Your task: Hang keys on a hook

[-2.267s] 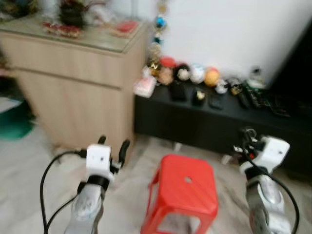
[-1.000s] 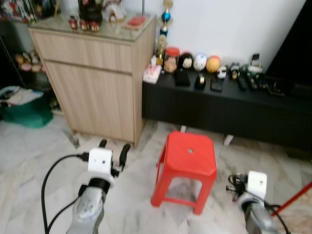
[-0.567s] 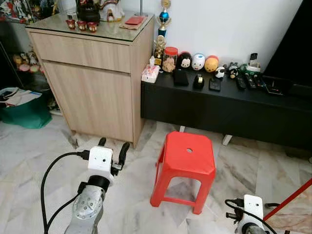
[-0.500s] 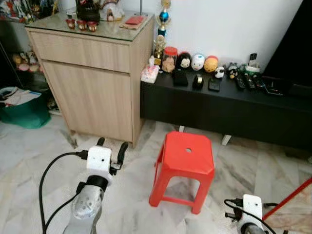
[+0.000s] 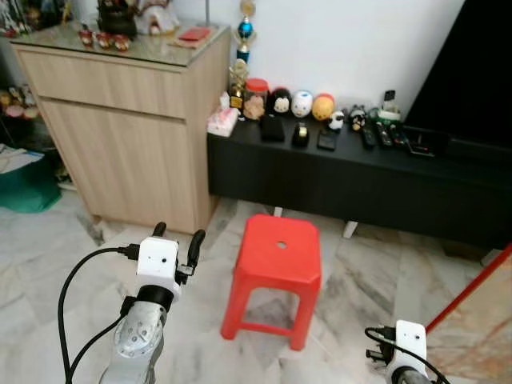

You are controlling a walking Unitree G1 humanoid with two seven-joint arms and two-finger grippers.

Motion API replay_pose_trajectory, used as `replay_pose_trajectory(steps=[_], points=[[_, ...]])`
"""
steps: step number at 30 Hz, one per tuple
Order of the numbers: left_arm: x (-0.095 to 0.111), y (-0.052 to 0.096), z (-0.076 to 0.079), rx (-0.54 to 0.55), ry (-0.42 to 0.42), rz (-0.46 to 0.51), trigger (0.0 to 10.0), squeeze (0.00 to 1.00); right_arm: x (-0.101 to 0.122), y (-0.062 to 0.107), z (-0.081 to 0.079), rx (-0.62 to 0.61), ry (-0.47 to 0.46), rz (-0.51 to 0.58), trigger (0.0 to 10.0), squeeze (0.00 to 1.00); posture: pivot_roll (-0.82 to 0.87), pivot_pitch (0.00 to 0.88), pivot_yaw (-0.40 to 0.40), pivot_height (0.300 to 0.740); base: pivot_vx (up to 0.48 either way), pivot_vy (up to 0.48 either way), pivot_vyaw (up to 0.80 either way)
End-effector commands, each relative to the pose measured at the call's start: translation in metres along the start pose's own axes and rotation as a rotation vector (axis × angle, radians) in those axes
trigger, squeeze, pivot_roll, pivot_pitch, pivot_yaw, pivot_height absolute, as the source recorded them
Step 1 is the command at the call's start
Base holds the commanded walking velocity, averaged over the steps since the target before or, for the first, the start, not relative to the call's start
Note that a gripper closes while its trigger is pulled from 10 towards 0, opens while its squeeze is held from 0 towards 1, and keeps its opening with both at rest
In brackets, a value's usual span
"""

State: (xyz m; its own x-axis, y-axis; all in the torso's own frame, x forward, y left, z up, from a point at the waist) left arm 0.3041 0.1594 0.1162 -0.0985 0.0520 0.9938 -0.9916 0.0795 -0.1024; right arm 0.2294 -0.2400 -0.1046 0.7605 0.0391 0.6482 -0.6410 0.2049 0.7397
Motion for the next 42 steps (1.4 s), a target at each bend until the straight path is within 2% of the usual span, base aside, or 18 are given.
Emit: replay_pose_trajectory(steps=[1, 8, 12, 21, 23, 26, 27, 28, 32, 34, 35, 36, 37, 40, 42], points=[[0.003, -0.001, 0.005, -0.016, 0.005, 0.010, 10.0, 0.00, 0.004, 0.000, 0.007, -0.019, -0.007, 0.012, 10.0, 0.00, 0.03, 0.000, -0.122, 0.740, 0.000, -0.412, 0.00], [0.003, -0.001, 0.005, -0.016, 0.007, 0.010, 10.0, 0.00, -0.001, 0.000, 0.003, -0.009, -0.056, -0.009, 10.0, 0.00, 0.03, 0.000, -0.121, 0.740, 0.000, -0.410, -0.48], [0.003, -0.001, 0.005, -0.017, 0.007, 0.012, 10.0, 0.00, -0.002, 0.000, 0.000, -0.003, -0.047, -0.007, 10.0, 0.00, 0.03, 0.000, -0.120, 0.740, 0.000, -0.411, -0.70], [0.001, 0.001, 0.002, -0.008, 0.005, 0.004, 10.0, 0.00, -0.002, 0.000, -0.004, 0.012, -0.041, -0.001, 10.0, 0.00, 0.03, 0.000, -0.120, 0.740, 0.000, -0.411, 0.00], [-0.004, 0.003, -0.003, 0.000, 0.000, -0.016, 10.0, 0.00, -0.002, 0.000, -0.005, 0.014, -0.039, -0.001, 10.0, 0.00, 0.03, 0.000, -0.119, 0.740, 0.000, -0.412, 0.00], [-0.032, 0.012, -0.021, 0.050, -0.007, -0.110, 10.0, 0.00, -0.001, 0.000, -0.008, 0.018, -0.041, -0.001, 10.0, 0.00, 0.05, 0.000, -0.114, 0.740, 0.000, -0.409, 0.00], [-0.051, 0.020, -0.032, 0.080, -0.017, -0.174, 10.0, 0.00, -0.001, 0.000, -0.009, 0.021, -0.041, -0.001, 10.0, 0.00, 0.04, 0.000, -0.111, 0.740, 0.000, -0.382, 0.00], [-0.081, 0.038, -0.050, 0.127, -0.033, -0.283, 10.0, 0.00, -0.001, 0.000, -0.010, 0.024, -0.042, 0.001, 10.0, 0.00, 0.04, 0.000, -0.107, 0.740, 0.000, -0.386, 0.00], [-0.123, 0.074, -0.078, 0.210, -0.055, -0.453, 10.0, 0.00, 0.001, 0.000, -0.012, 0.026, -0.046, 0.006, 10.0, 0.00, 0.04, 0.000, -0.104, 0.740, 0.000, -0.384, 0.00], [-0.136, 0.087, -0.089, 0.251, -0.055, -0.514, 10.0, 0.00, 0.002, 0.000, -0.012, 0.026, -0.049, 0.008, 10.0, 0.00, 0.05, 0.000, -0.101, 0.740, 0.000, -0.384, 0.00], [-0.136, 0.087, -0.089, 0.251, -0.055, -0.514, 10.0, 0.00, 0.002, 0.000, -0.012, 0.026, -0.049, 0.008, 10.0, 0.00, 0.05, 0.000, -0.101, 0.740, 0.000, -0.382, 0.00], [-0.153, 0.105, -0.100, 0.299, -0.052, -0.595, 10.0, 0.00, 0.003, -0.001, -0.013, 0.025, -0.053, 0.009, 10.0, 0.00, 0.05, 0.000, -0.096, 0.740, 0.000, -0.379, 0.00], [-0.158, 0.111, -0.103, 0.311, -0.052, -0.623, 10.0, 0.00, 0.003, -0.001, -0.013, 0.024, -0.055, 0.009, 10.0, 0.00, 0.04, 0.000, -0.096, 0.740, 0.000, -0.379, 0.00], [-0.167, 0.121, -0.103, 0.318, -0.047, -0.670, 10.0, 0.00, 0.007, -0.001, -0.013, 0.024, -0.061, 0.020, 10.0, 0.00, 0.04, 0.000, -0.092, 0.740, 0.000, -0.384, 0.00], [-0.168, 0.121, -0.101, 0.314, -0.042, -0.669, 10.0, 0.00, 0.010, -0.002, -0.012, 0.017, -0.058, 0.028, 10.0, 0.00, 0.04, 0.000, -0.091, 0.740, 0.000, -0.382, 0.00]])
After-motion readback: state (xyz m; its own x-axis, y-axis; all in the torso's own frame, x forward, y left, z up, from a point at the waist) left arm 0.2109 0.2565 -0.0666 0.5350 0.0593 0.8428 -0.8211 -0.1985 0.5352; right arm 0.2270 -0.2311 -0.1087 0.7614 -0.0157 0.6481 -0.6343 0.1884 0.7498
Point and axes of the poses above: a point about 5 cm out from each wrist's last joint towards the gripper, its own y axis pointing back from the gripper into the wrist, its own x axis along the axis of the wrist's last joint, z = x × y, the point moved 5 cm from there along -y, pointing out of the wrist towards the gripper, and after that the axes turned 12 degrees about y, right-handed, at the moved point
